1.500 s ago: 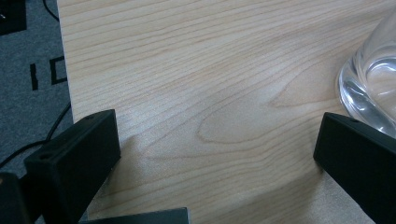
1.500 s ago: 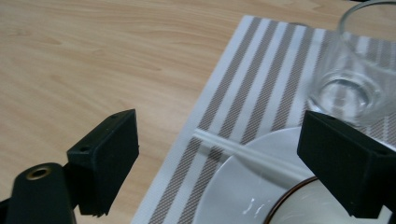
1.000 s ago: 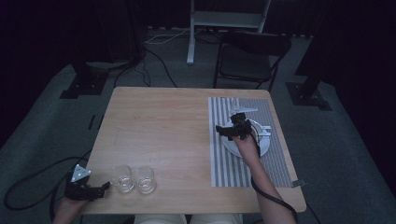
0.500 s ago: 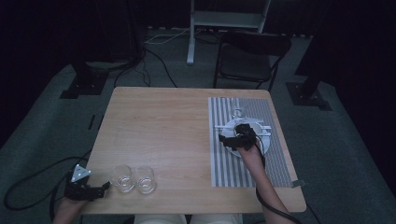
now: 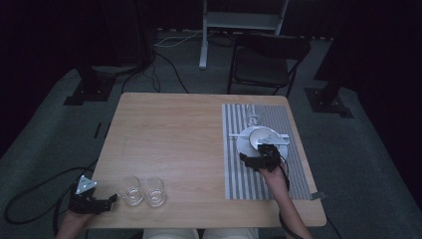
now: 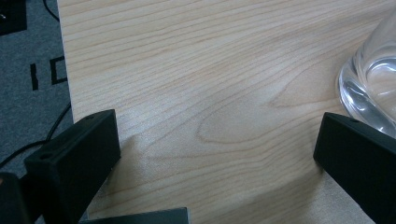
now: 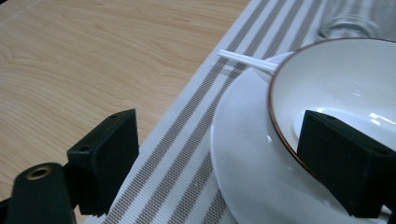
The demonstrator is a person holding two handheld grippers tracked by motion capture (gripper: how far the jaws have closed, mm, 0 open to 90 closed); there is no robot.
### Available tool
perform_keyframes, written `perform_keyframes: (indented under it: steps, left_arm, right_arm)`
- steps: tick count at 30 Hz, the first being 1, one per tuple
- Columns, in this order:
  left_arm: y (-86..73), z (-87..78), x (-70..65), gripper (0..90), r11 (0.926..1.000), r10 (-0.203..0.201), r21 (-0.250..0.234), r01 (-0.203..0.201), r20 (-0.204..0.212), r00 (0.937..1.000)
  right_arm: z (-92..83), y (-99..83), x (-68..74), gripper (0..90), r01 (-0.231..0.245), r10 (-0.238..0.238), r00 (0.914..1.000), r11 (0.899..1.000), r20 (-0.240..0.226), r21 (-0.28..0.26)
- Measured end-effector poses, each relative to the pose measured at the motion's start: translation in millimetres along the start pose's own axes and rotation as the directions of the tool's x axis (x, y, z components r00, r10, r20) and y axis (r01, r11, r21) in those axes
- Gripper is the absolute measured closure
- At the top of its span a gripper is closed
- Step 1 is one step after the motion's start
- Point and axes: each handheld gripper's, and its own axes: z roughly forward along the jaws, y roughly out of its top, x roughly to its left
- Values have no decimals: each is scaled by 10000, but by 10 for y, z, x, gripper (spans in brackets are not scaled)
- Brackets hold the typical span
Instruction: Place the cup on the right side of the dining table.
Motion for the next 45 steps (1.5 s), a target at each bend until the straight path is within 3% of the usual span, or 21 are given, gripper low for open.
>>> perform_keyframes:
  steps: [15,26,38,45]
  left_arm:
    - [0,0,0,8,10000,-4,-1,4,-8,10000]
    - [0,-1,-1,8,10000,-7,5,7,-14,10000]
    - [-1,0,-2,8,10000,-13,-1,13,-14,10000]
    - [-1,-1,-2,8,10000,-12,4,12,-13,10000]
  right_arm:
    - [-203,-216,-53,123,-73,73,9996,10000,-291,18]
    - [-311,-454,-168,122,-357,359,9993,9991,-85,241]
    - [-473,-712,-253,122,-222,217,9996,9994,196,247]
    - [-602,-925,-345,122,-423,415,9988,9986,273,319]
